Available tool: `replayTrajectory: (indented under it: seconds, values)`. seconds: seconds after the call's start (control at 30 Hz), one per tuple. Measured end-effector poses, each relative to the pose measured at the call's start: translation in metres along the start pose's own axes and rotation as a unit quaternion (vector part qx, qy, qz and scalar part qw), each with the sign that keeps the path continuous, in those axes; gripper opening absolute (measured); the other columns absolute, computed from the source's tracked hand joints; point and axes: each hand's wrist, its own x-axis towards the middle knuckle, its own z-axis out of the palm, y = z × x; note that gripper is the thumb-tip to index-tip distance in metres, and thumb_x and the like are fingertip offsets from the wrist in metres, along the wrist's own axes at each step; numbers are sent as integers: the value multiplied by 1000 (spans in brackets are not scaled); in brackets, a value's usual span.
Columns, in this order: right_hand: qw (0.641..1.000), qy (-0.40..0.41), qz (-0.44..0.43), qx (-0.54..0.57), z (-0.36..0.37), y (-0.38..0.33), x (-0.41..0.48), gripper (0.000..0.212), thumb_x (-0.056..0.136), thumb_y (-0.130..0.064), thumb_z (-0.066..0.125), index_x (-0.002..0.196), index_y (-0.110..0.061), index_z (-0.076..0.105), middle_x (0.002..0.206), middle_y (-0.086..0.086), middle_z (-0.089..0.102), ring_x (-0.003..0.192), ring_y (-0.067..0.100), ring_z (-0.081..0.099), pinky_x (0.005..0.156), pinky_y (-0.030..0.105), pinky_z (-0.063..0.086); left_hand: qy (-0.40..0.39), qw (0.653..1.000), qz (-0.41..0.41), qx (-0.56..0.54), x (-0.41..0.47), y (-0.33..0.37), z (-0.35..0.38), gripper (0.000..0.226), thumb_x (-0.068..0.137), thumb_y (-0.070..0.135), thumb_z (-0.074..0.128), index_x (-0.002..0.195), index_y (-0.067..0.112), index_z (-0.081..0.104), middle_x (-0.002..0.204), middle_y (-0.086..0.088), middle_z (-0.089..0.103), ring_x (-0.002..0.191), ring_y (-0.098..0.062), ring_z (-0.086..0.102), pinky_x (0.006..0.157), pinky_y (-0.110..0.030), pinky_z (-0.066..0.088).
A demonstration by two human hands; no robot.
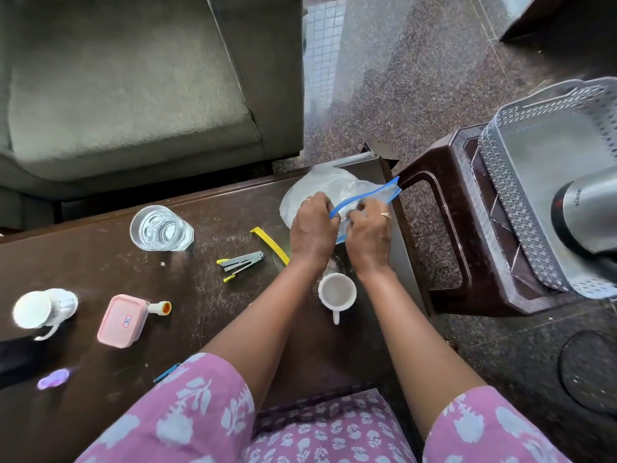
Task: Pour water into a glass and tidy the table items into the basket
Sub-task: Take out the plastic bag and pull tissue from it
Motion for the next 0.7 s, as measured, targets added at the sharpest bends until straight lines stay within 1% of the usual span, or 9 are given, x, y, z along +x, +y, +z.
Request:
replayTrajectory:
  seconds: [0.07, 0.13, 0.2, 0.27, 0.33, 0.4, 0.53, 0.63, 0.7]
  values:
    - [994, -102, -30, 13, 1, -2, 5, 13, 82, 2, 56, 86, 7, 67, 94, 19, 65, 91, 36, 58, 73, 39, 48, 28, 999, 26, -4, -1, 2, -4, 8, 78, 6, 60, 82, 6, 52, 83, -13, 58, 76, -28, 51, 63, -35, 37]
    - [985, -174, 6, 6, 3, -3, 9, 15, 87, -2, 51, 92, 4, 64, 98, 18, 63, 91, 35, 59, 73, 38, 47, 53, 997, 47, -12, -2, 3, -8, 10, 78, 4, 60, 83, 4, 51, 84, -14, 56, 76, -29, 50, 65, -38, 39]
    - [982, -174, 65, 13, 1, -5, 11, 12, 87, -2, 51, 96, 0, 60, 99, 20, 62, 90, 38, 60, 72, 39, 48, 75, 996, 55, -15, -1, 1, -12, 11, 78, 3, 60, 83, 3, 50, 84, -15, 55, 76, -30, 49, 66, -40, 39]
    - [983, -161, 88, 13, -3, -6, 13, 15, 85, -1, 55, 99, -5, 58, 100, 19, 63, 91, 38, 61, 74, 39, 49, 98, 994, 52, -17, 0, -3, -16, 10, 78, 2, 59, 83, 3, 50, 83, -16, 55, 75, -31, 48, 67, -40, 39]
    - [985, -160, 61, 2, -3, -5, 15, 17, 85, 0, 55, 100, -7, 57, 100, 17, 63, 91, 36, 61, 75, 38, 49, 115, 992, 44, -23, 2, -8, -19, 11, 76, 0, 60, 81, 4, 50, 81, -15, 54, 73, -29, 47, 67, -38, 37]
    - [983, -184, 20, -8, -2, -6, 16, 19, 85, 1, 50, 102, -7, 55, 99, 16, 61, 89, 35, 60, 73, 39, 49, 112, 992, 41, -32, 3, -13, -21, 12, 75, 0, 60, 79, 5, 50, 77, -12, 53, 71, -26, 45, 66, -38, 38]
    - [959, -266, -64, -76, 5, -11, 21, 36, 87, -1, 49, 122, -9, 48, 103, 18, 55, 93, 37, 58, 73, 39, 46, 98, 994, 44, -36, 2, -18, -22, 10, 76, -1, 60, 78, 5, 53, 73, -3, 48, 68, -20, 42, 64, -36, 41]
    - [945, -291, -108, -100, 12, -15, 20, 29, 87, -2, 49, 116, -6, 52, 102, 20, 53, 91, 39, 58, 70, 40, 45, 94, 993, 46, -47, 2, -21, -22, 11, 74, -4, 60, 76, 5, 53, 72, -5, 50, 68, -19, 42, 64, -36, 41]
    - [944, -302, -88, -95, 17, -17, 18, 19, 88, -1, 49, 106, 2, 54, 102, 22, 55, 94, 41, 57, 73, 42, 46, 92, 993, 51, -51, 0, -22, -22, 12, 72, -4, 61, 75, 4, 53, 73, -7, 52, 67, -20, 43, 63, -36, 42]
